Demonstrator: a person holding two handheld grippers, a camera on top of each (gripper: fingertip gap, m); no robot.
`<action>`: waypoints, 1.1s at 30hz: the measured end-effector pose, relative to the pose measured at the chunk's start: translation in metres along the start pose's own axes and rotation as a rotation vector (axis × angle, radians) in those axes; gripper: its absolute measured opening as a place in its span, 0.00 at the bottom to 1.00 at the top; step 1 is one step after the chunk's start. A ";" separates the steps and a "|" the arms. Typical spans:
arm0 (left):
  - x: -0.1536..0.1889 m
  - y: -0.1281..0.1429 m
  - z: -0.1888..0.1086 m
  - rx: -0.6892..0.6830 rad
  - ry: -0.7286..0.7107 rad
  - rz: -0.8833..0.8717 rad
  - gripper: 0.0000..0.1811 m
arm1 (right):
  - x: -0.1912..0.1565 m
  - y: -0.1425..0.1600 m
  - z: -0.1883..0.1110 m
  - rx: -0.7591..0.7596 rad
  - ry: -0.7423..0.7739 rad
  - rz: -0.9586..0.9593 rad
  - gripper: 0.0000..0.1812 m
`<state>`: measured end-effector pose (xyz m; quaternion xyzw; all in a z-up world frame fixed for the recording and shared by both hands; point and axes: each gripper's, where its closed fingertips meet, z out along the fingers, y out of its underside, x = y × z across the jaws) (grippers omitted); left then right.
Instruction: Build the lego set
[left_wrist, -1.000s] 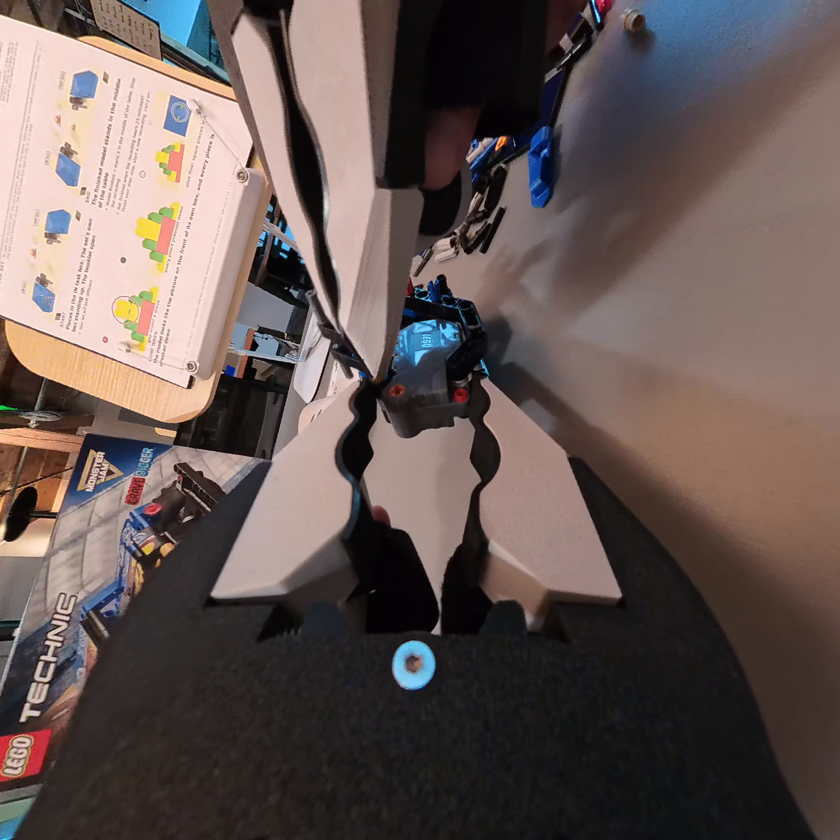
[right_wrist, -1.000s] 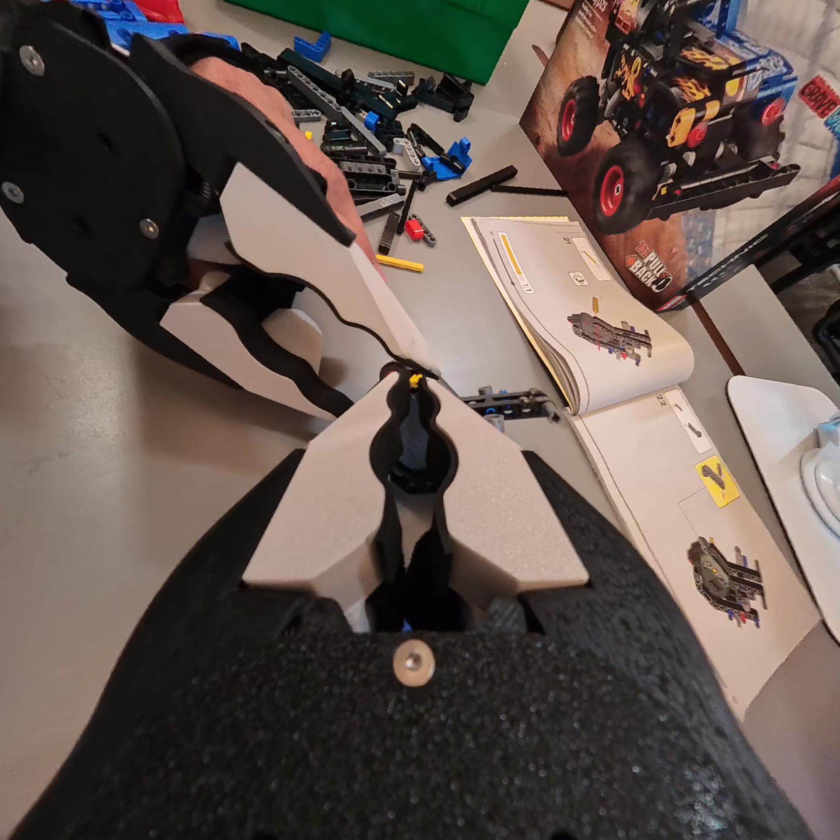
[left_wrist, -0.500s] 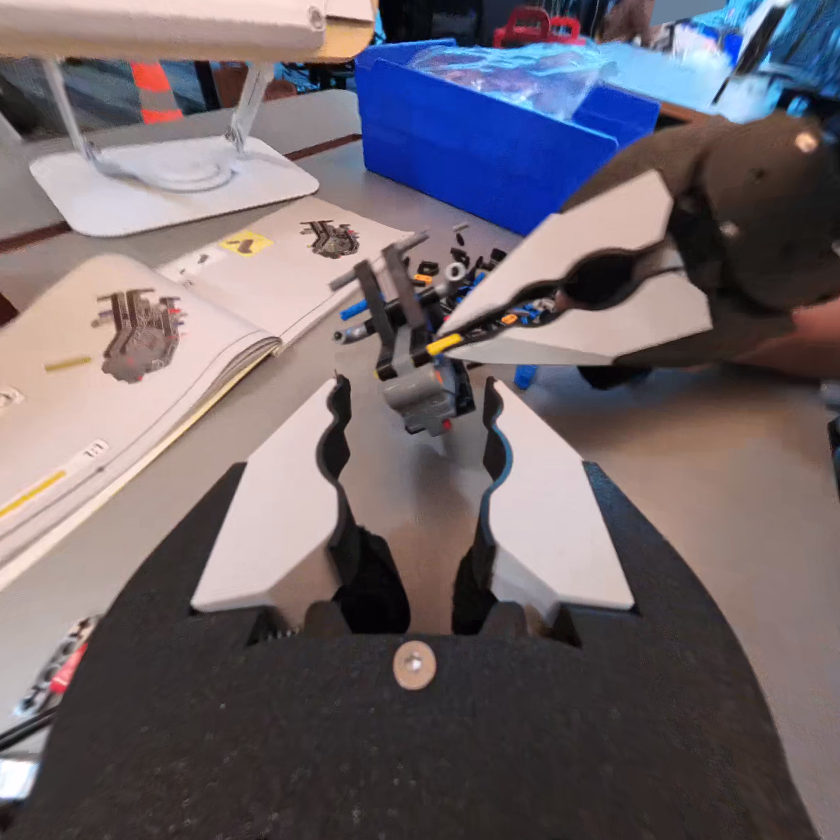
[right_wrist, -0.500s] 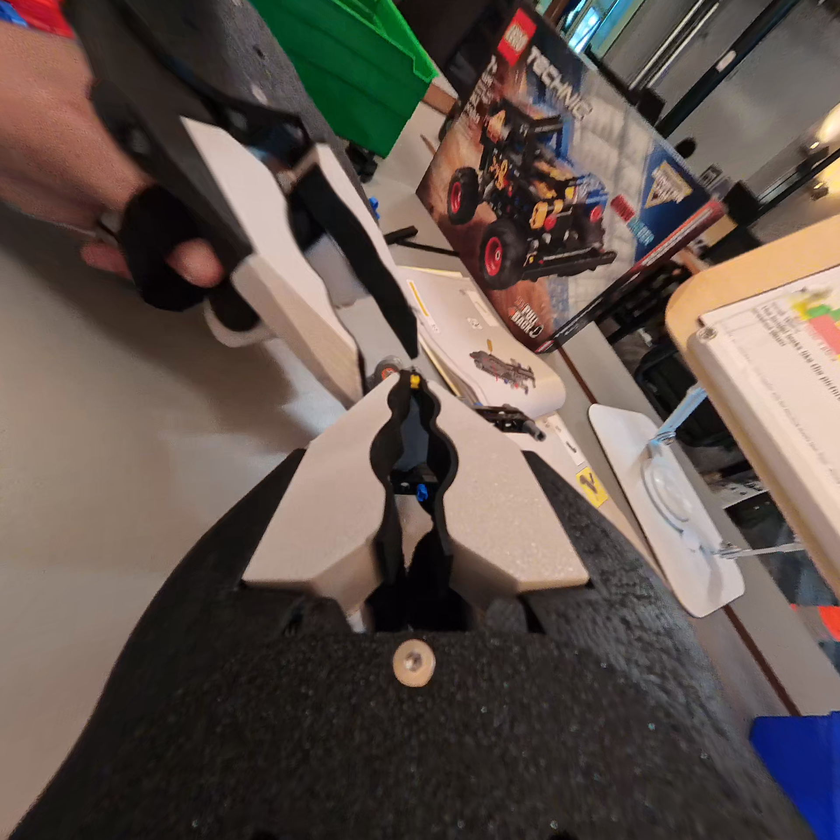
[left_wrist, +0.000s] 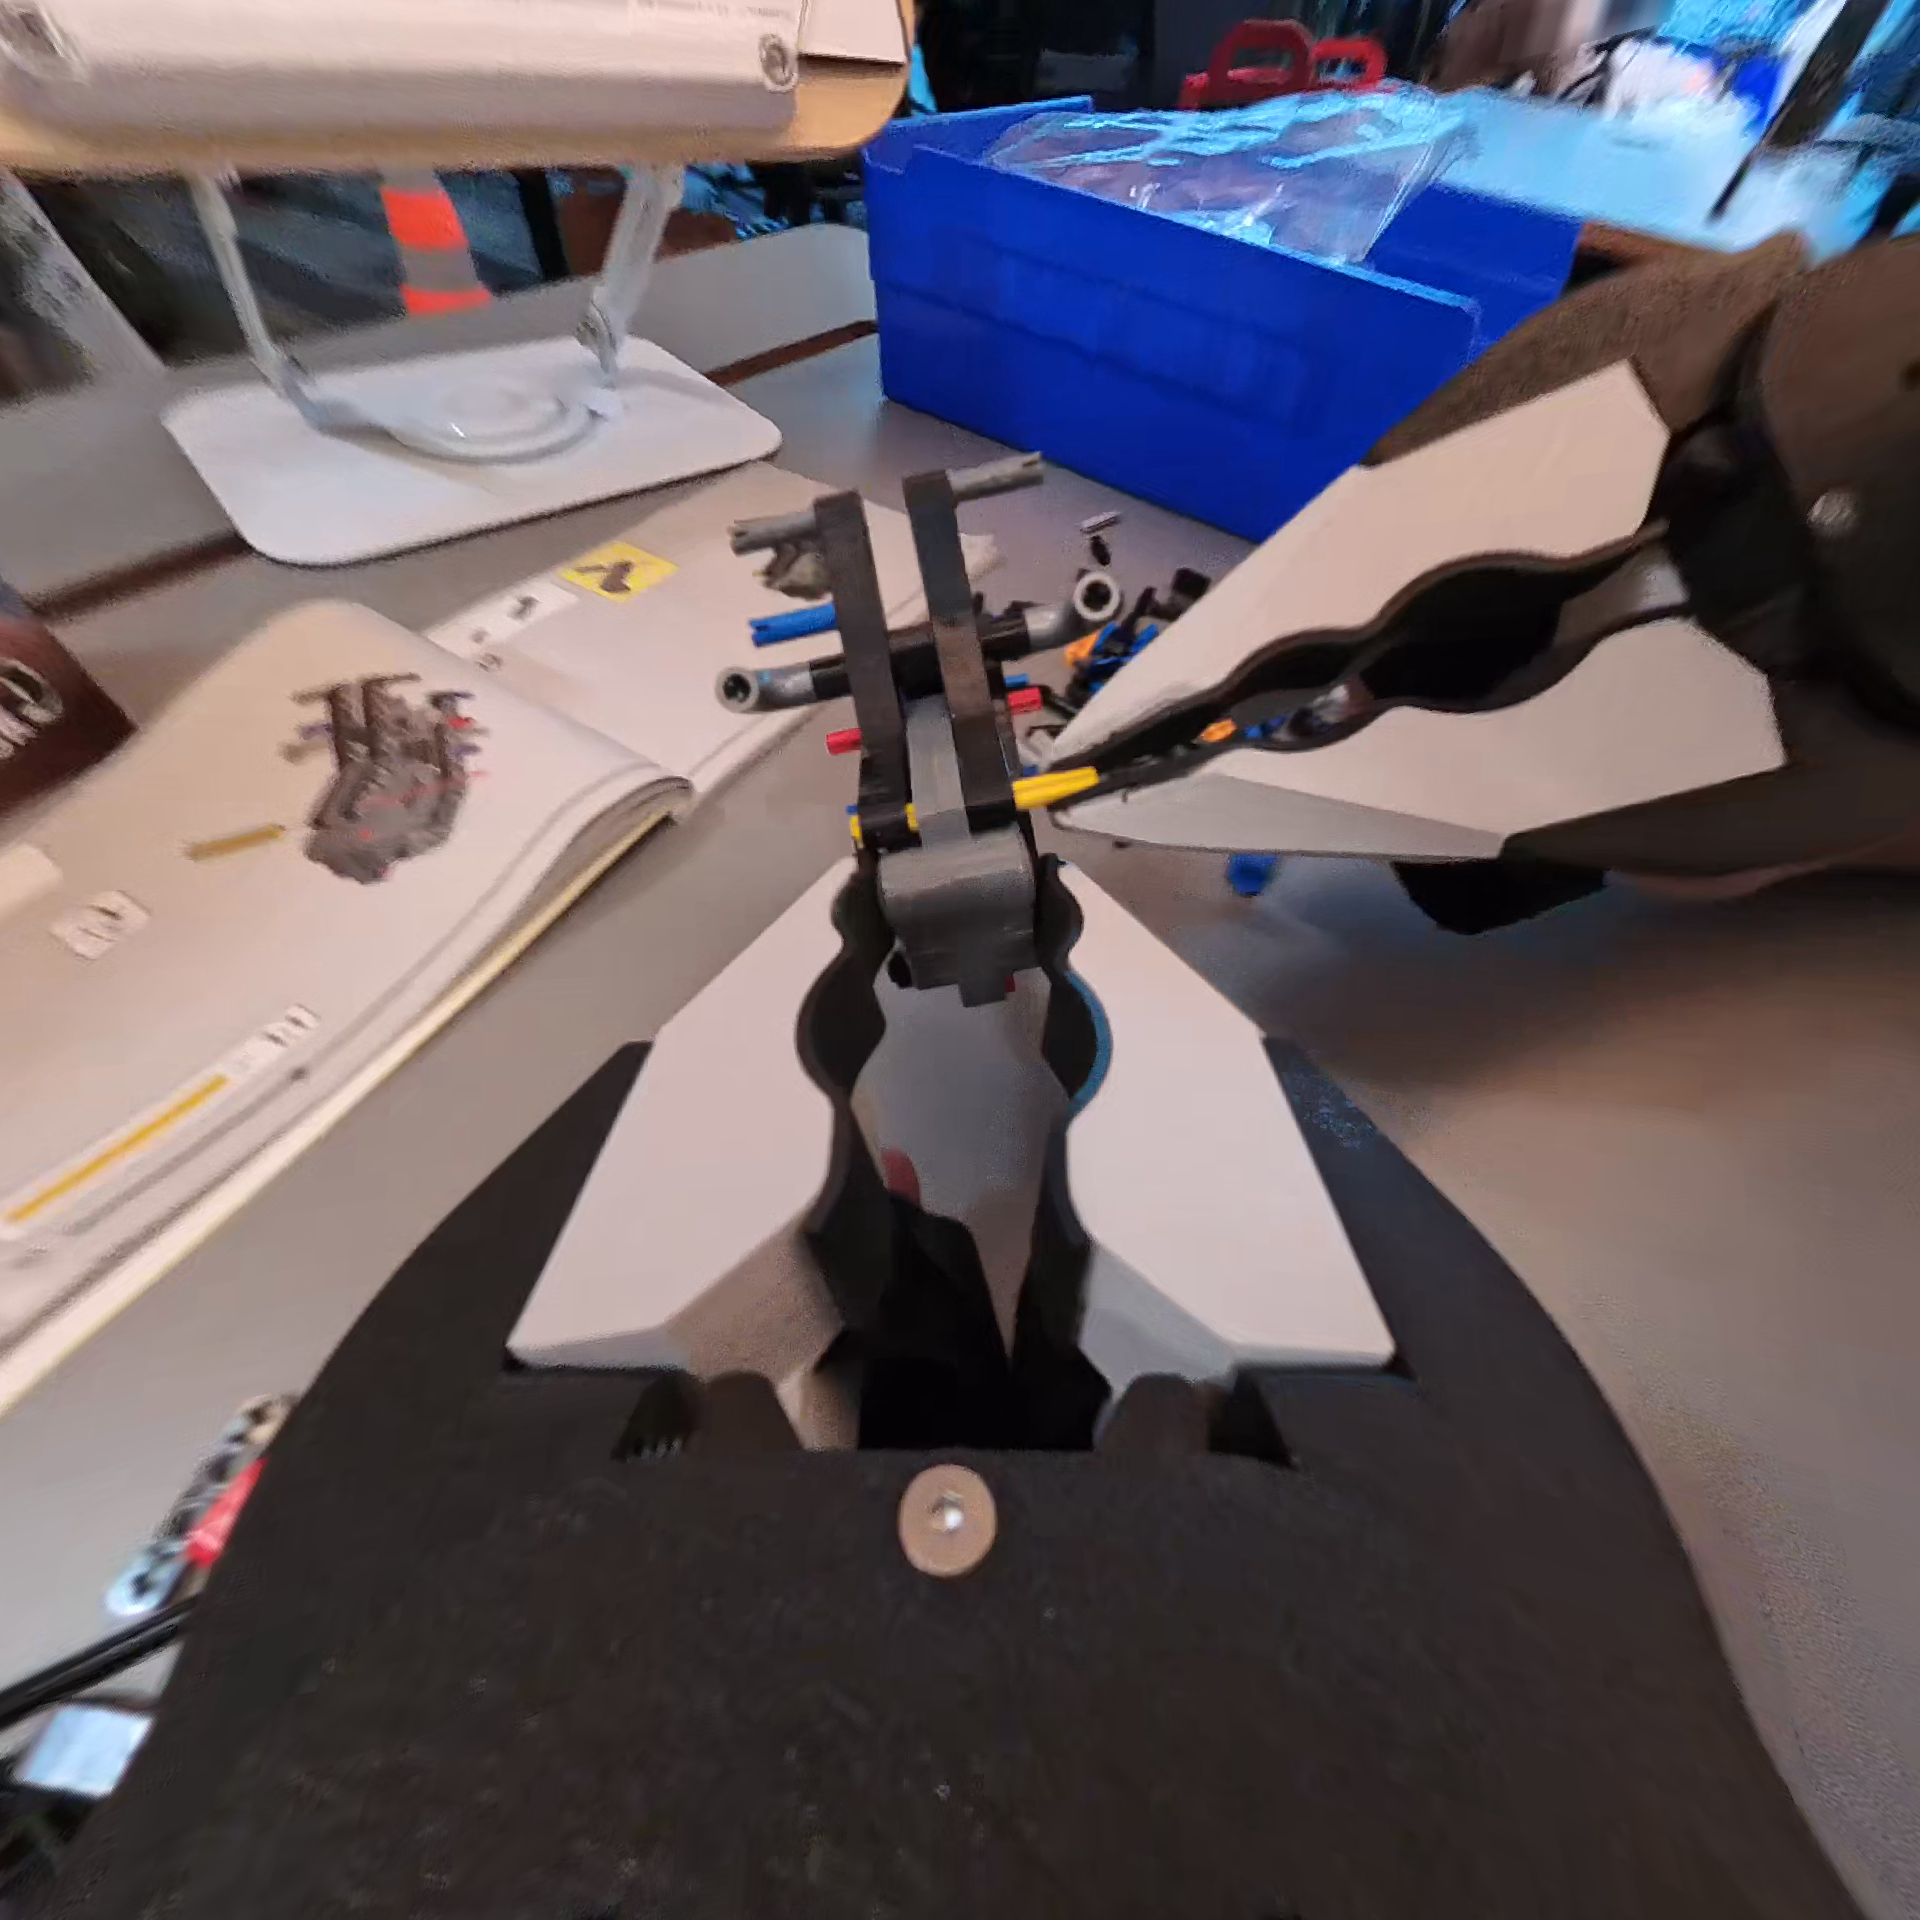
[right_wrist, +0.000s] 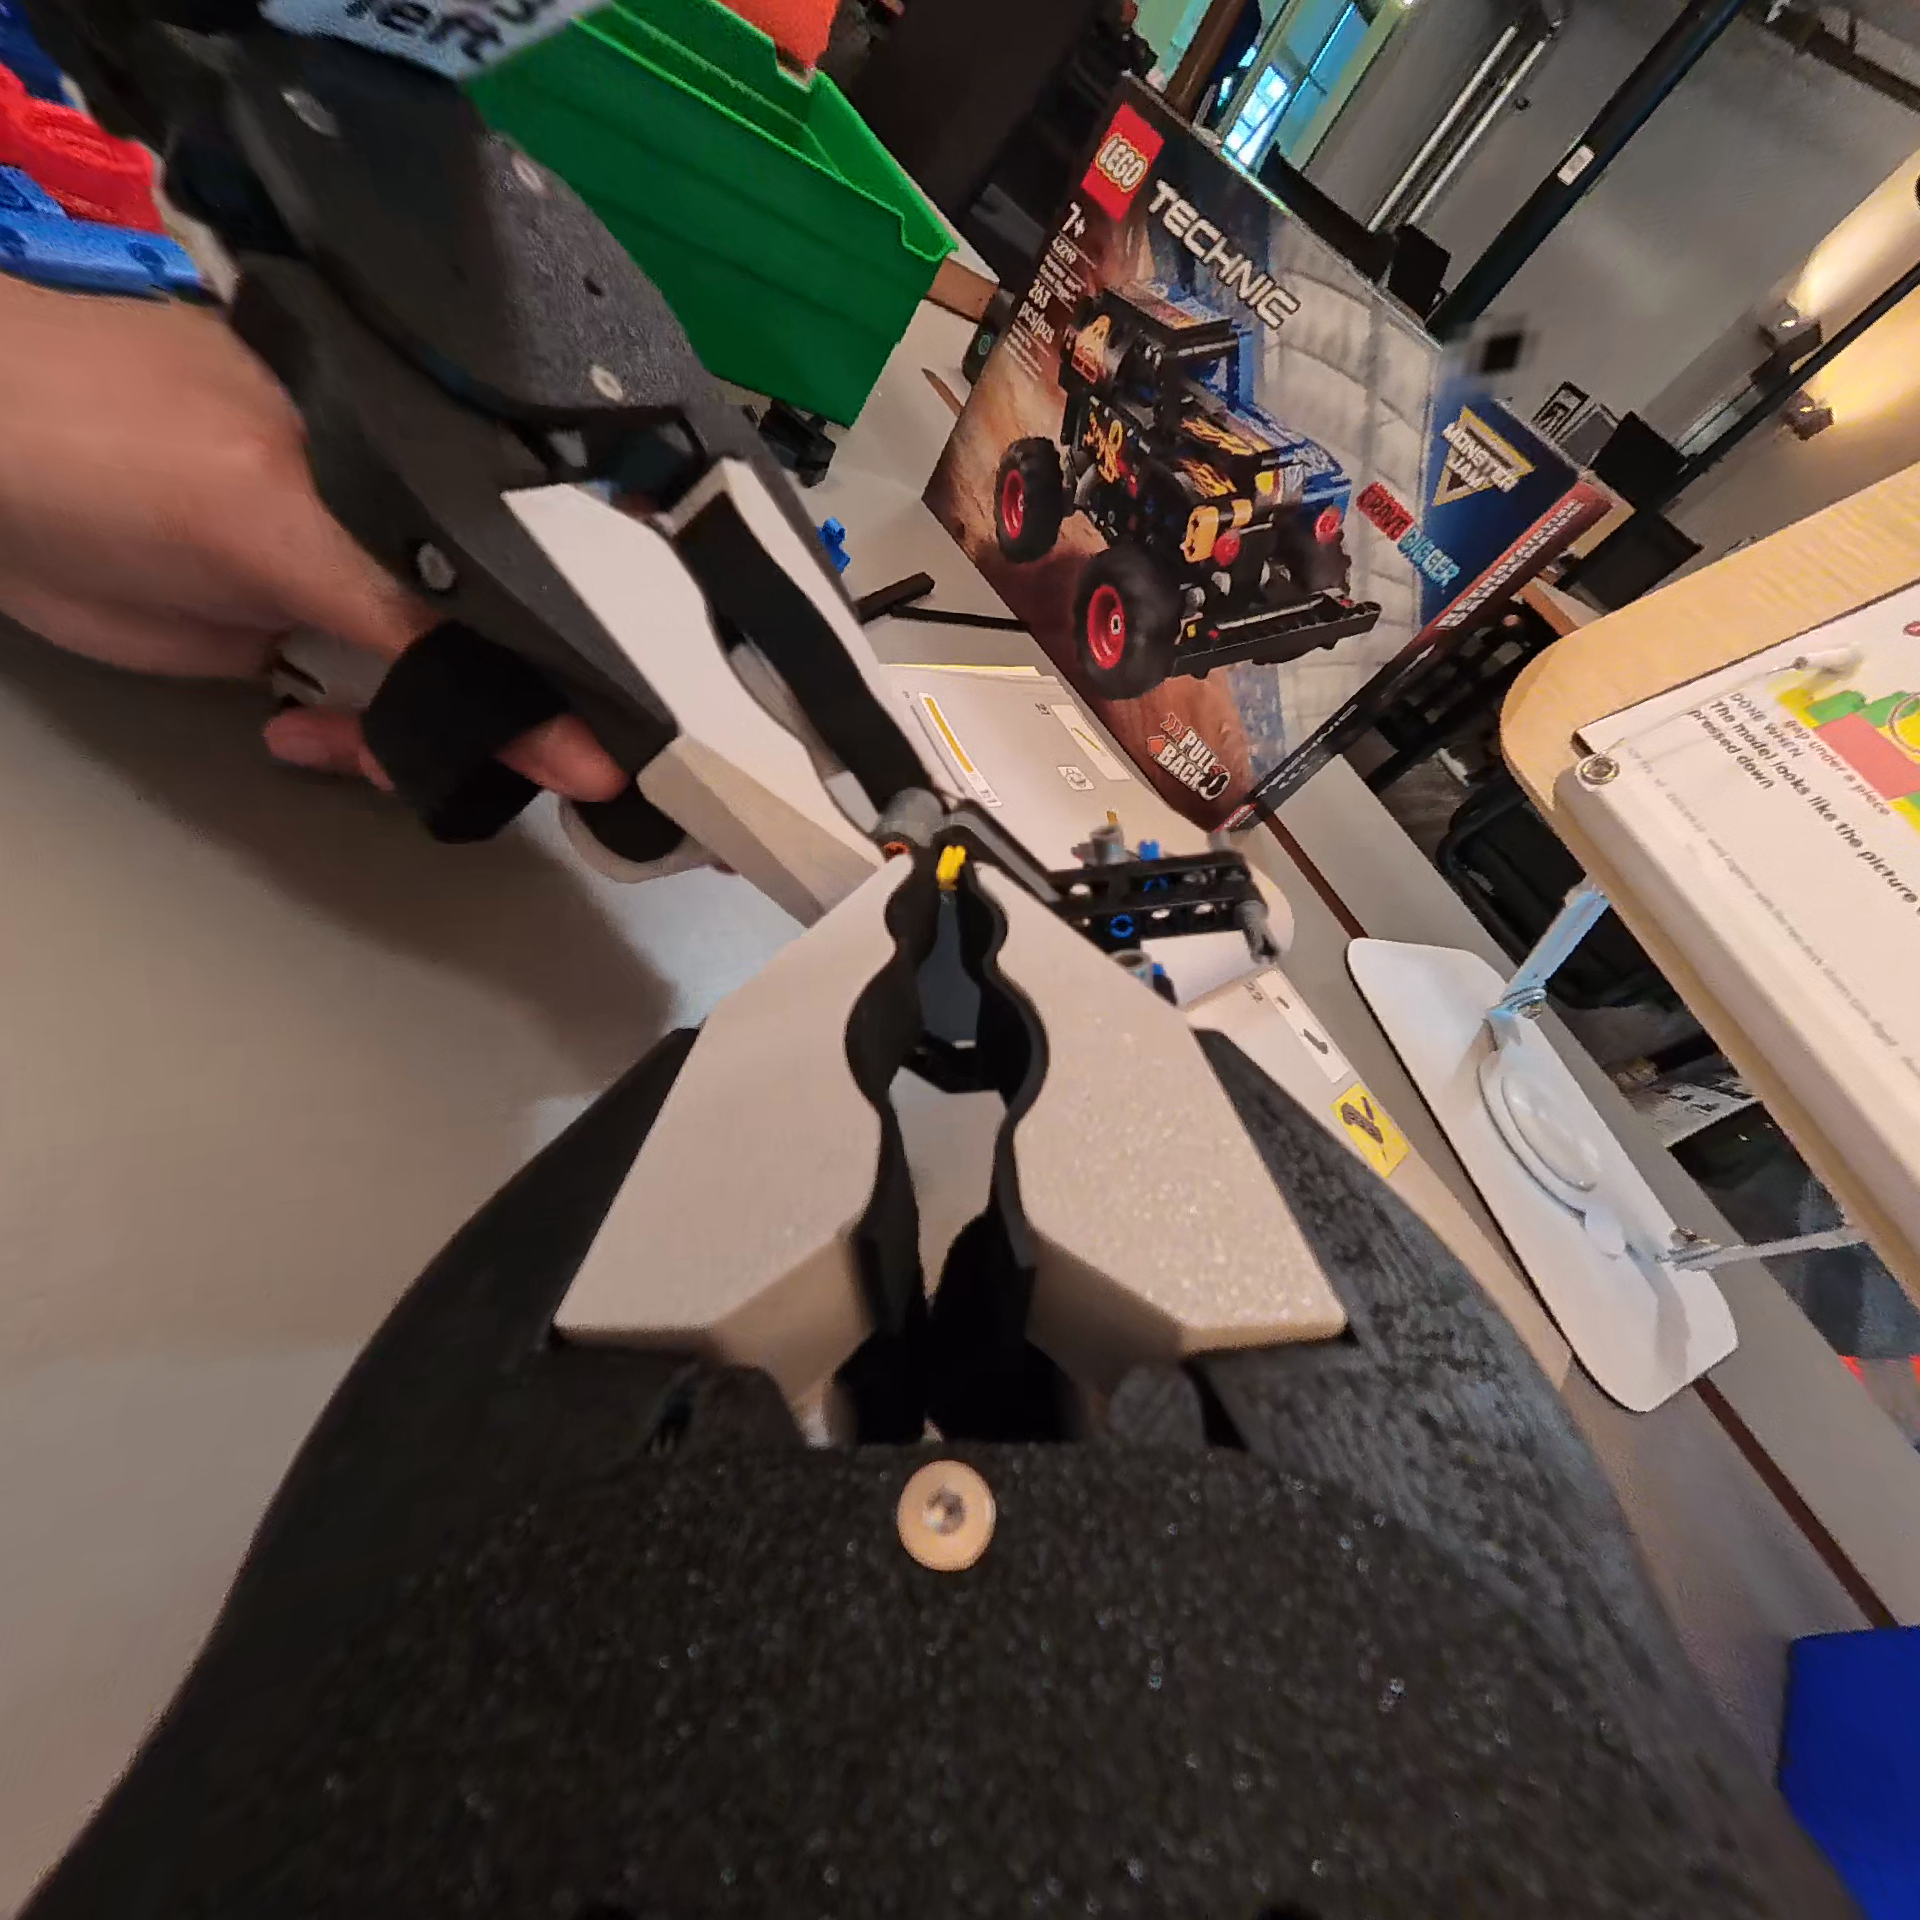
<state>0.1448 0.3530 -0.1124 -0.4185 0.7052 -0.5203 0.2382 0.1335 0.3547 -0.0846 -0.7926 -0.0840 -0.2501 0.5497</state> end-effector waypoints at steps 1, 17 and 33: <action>-0.001 0.001 0.000 -0.003 -0.020 0.037 0.14 | -0.001 0.001 0.000 -0.001 0.000 0.001 0.02; 0.005 0.004 0.000 -0.015 -0.010 0.092 0.14 | -0.004 0.005 -0.001 -0.014 -0.048 0.041 0.02; 0.006 0.005 -0.001 -0.016 -0.022 0.168 0.15 | -0.007 0.005 -0.002 -0.010 -0.080 0.067 0.02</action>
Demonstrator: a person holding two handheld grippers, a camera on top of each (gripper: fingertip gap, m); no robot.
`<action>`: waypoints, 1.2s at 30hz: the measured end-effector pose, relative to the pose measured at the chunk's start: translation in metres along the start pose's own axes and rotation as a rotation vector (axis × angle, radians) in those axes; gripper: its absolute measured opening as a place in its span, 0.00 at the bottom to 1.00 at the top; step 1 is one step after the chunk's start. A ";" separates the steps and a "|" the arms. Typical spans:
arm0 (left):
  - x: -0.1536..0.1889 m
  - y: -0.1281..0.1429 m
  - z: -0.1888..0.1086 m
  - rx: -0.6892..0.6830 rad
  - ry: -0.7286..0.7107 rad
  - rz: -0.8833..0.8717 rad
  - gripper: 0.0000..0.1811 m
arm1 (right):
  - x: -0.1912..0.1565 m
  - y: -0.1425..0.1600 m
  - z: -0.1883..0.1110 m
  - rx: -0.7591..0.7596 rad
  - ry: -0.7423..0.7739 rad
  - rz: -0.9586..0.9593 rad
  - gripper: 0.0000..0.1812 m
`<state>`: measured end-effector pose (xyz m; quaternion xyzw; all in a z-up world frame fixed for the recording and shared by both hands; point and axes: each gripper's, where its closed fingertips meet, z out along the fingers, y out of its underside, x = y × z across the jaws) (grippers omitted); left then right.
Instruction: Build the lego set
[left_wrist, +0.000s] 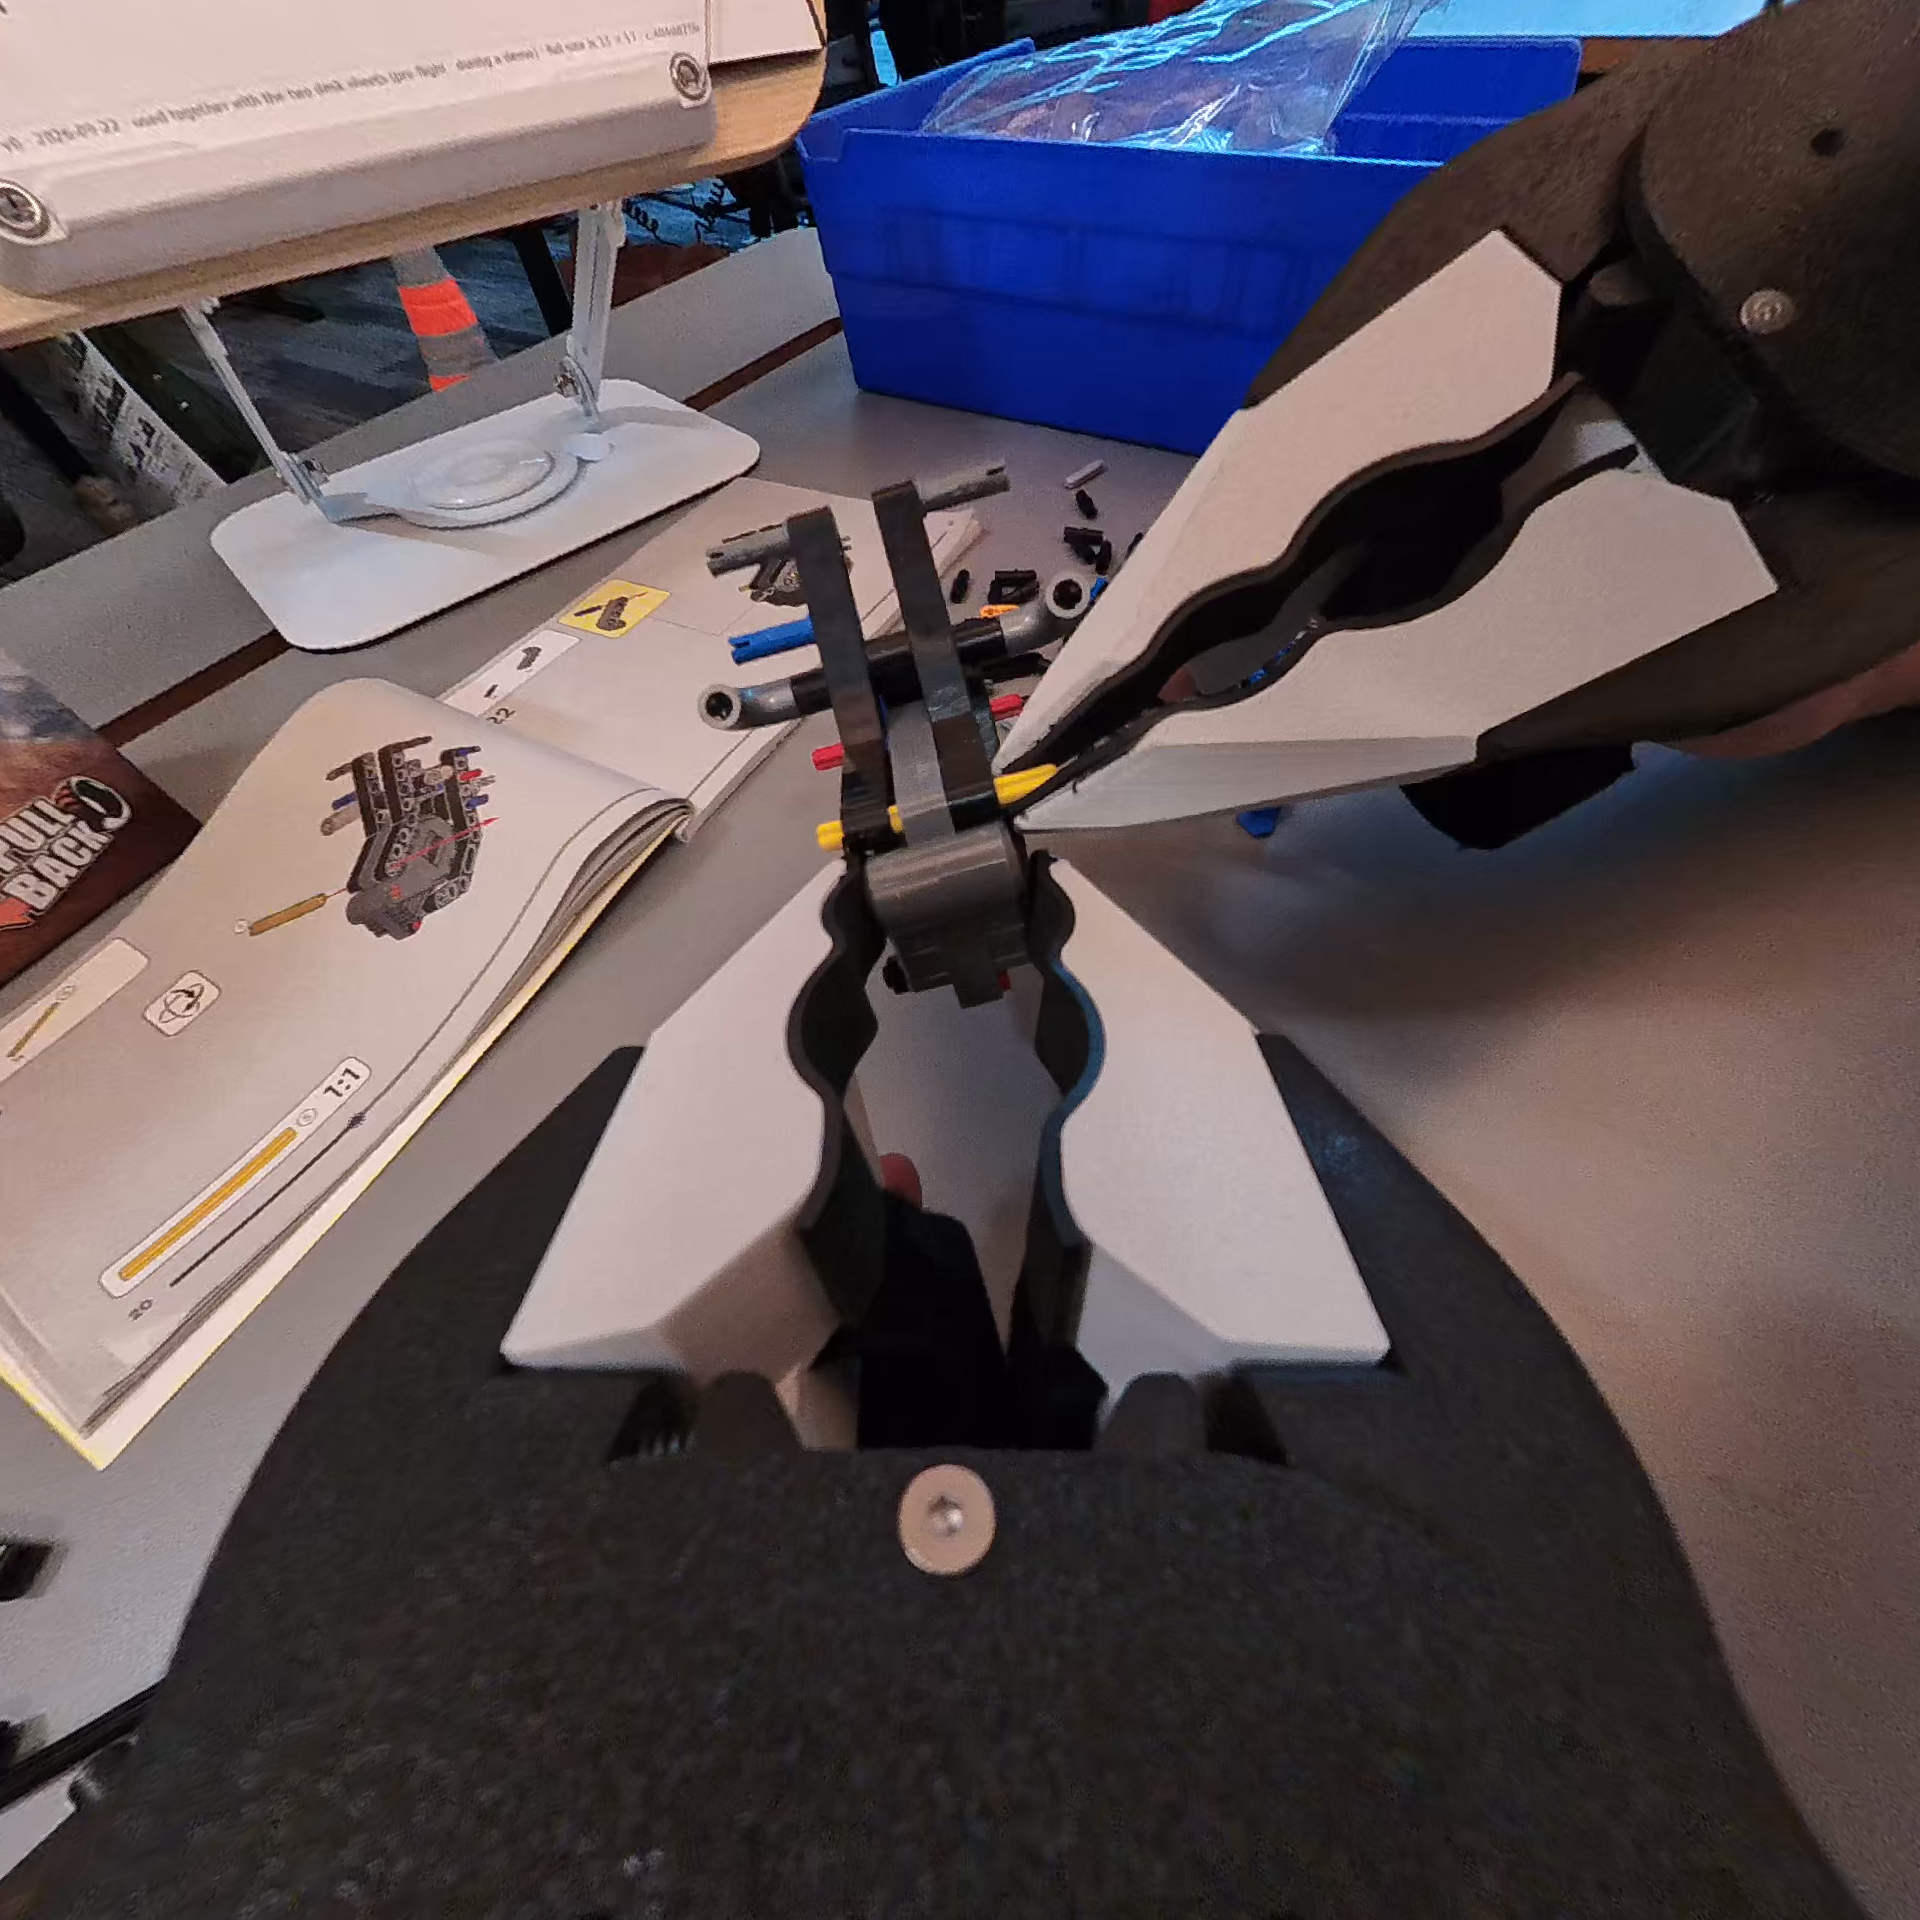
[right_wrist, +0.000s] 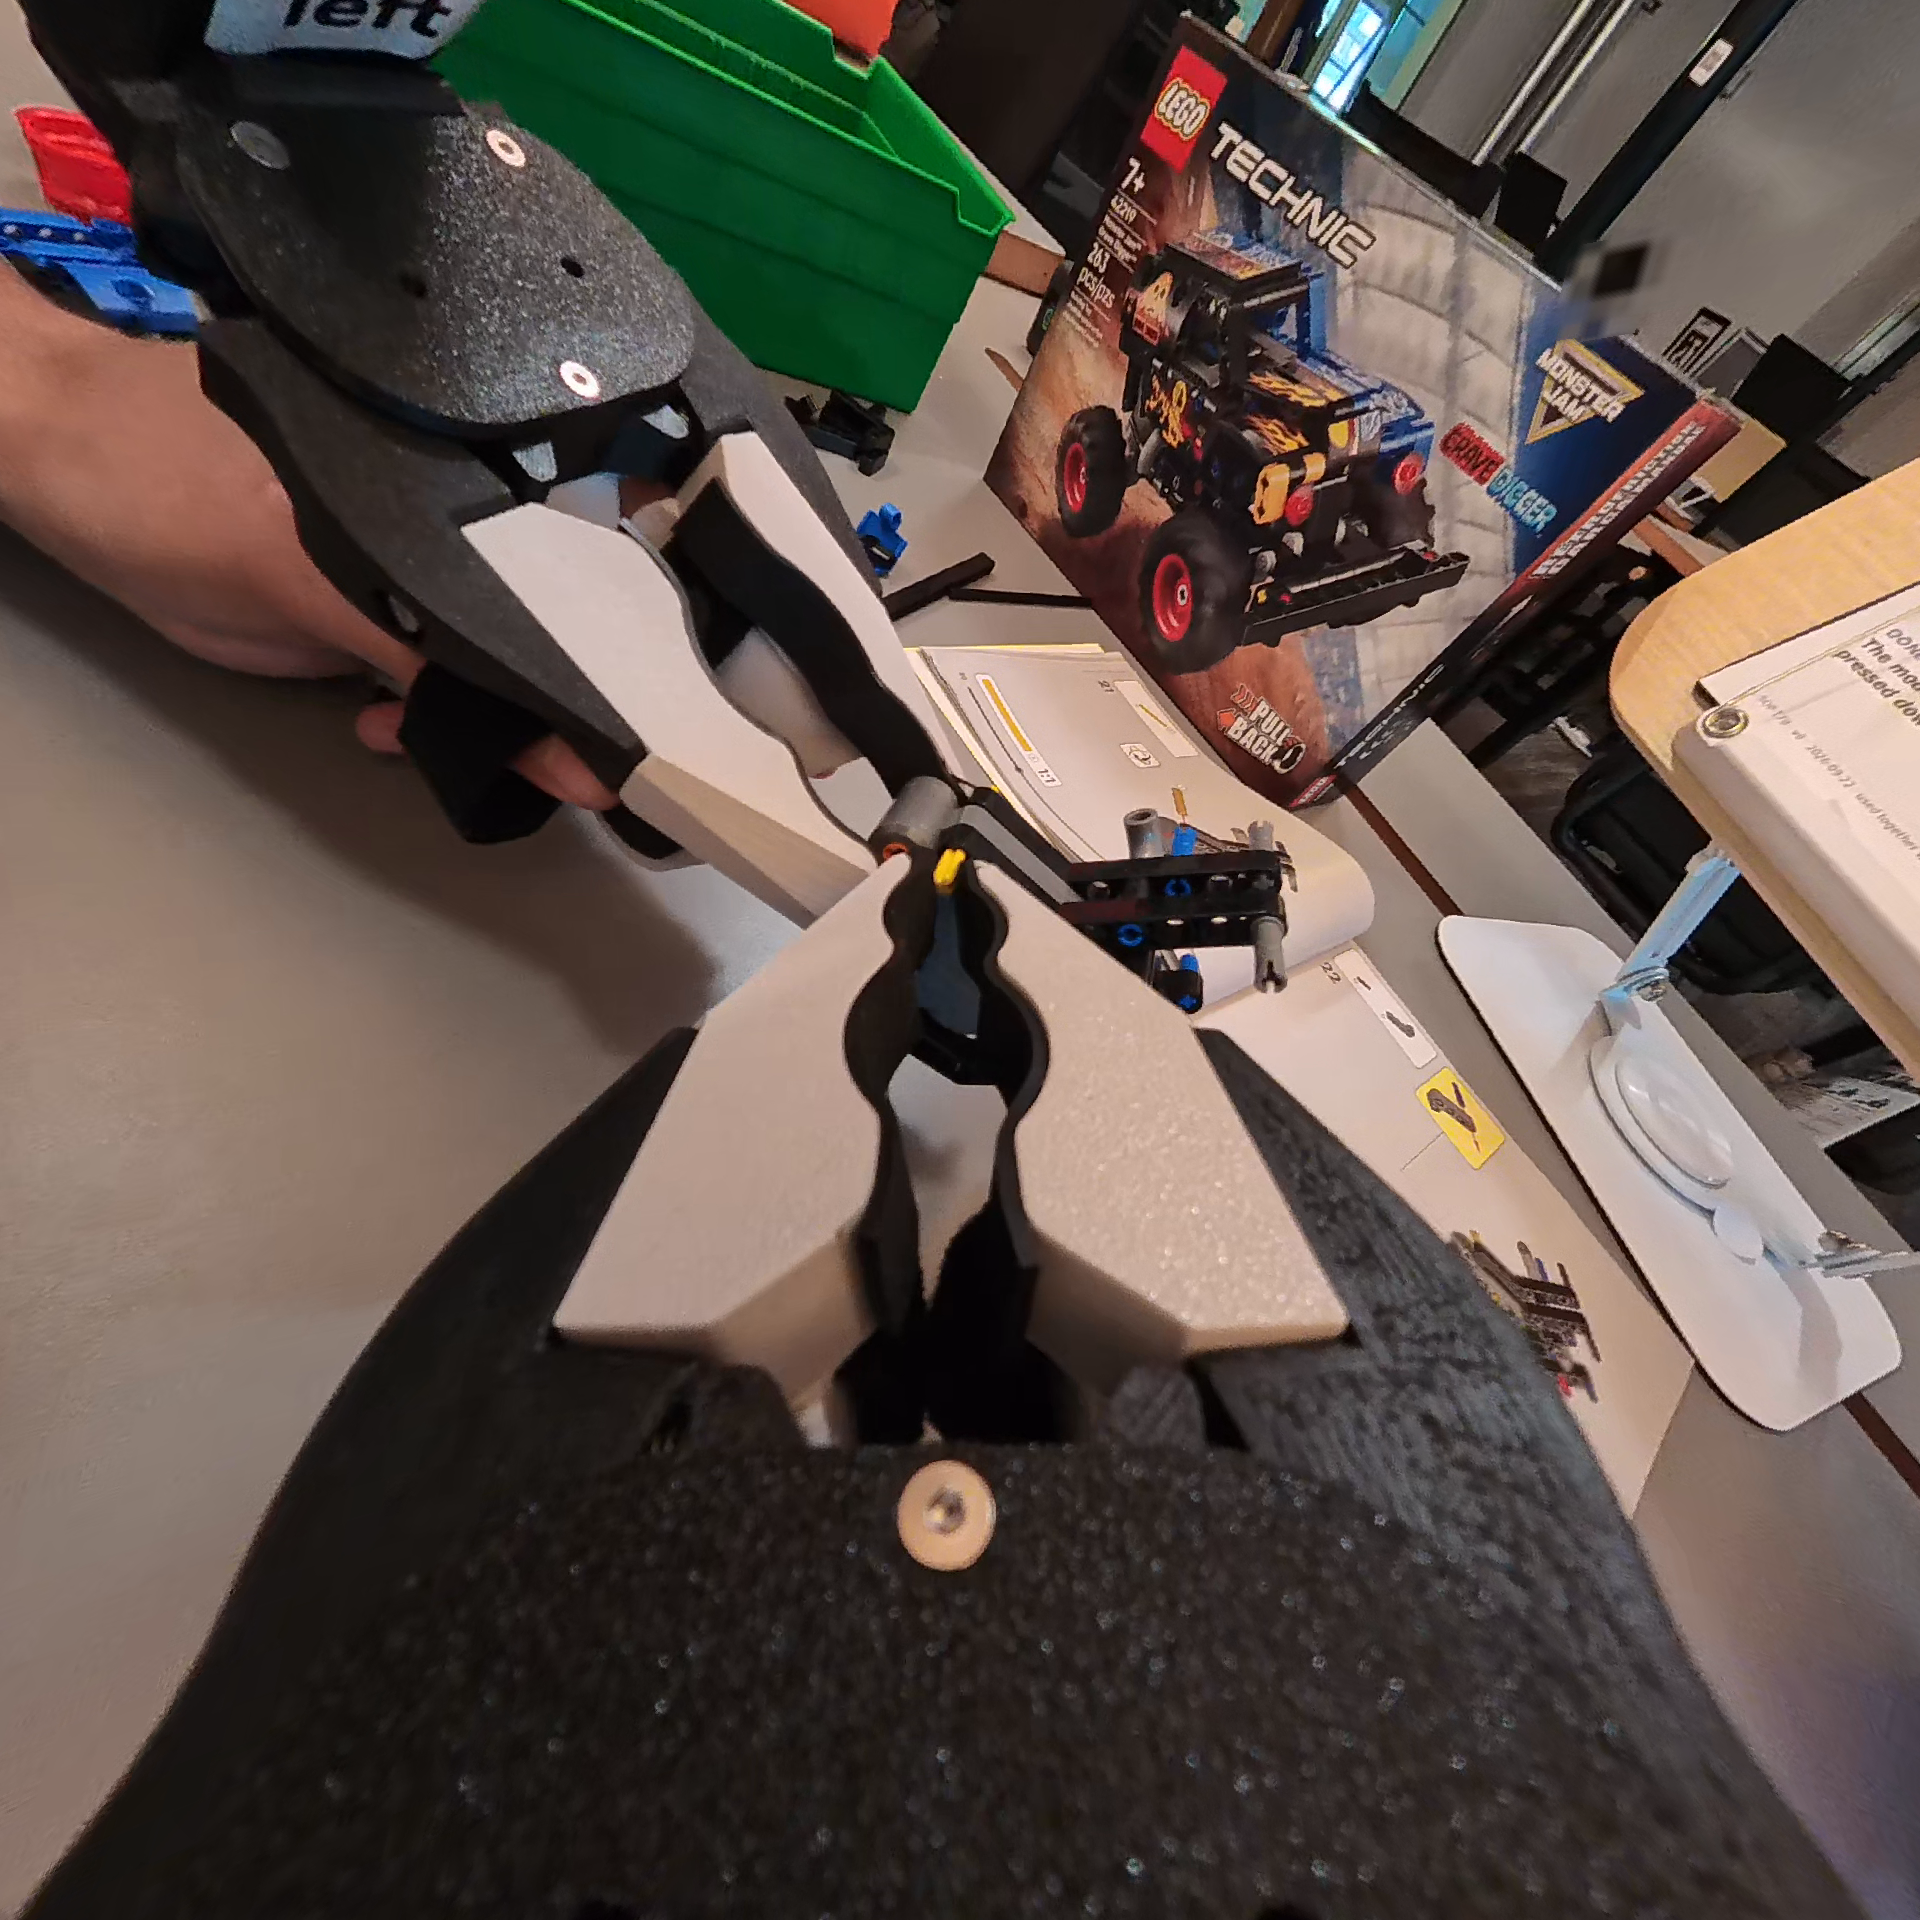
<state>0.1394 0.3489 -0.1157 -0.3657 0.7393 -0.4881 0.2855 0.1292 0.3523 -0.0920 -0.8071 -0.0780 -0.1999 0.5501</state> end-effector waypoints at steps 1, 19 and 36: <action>0.000 0.000 0.000 0.000 0.000 0.001 0.15 | 0.000 0.000 0.000 0.003 0.001 0.005 0.02; 0.030 0.023 -0.002 -0.041 0.134 0.491 0.14 | -0.020 0.025 -0.013 -0.247 -0.475 -0.494 0.21; 0.034 0.025 -0.002 -0.054 0.142 0.485 0.14 | -0.033 0.031 -0.014 -0.280 -0.529 -0.533 0.13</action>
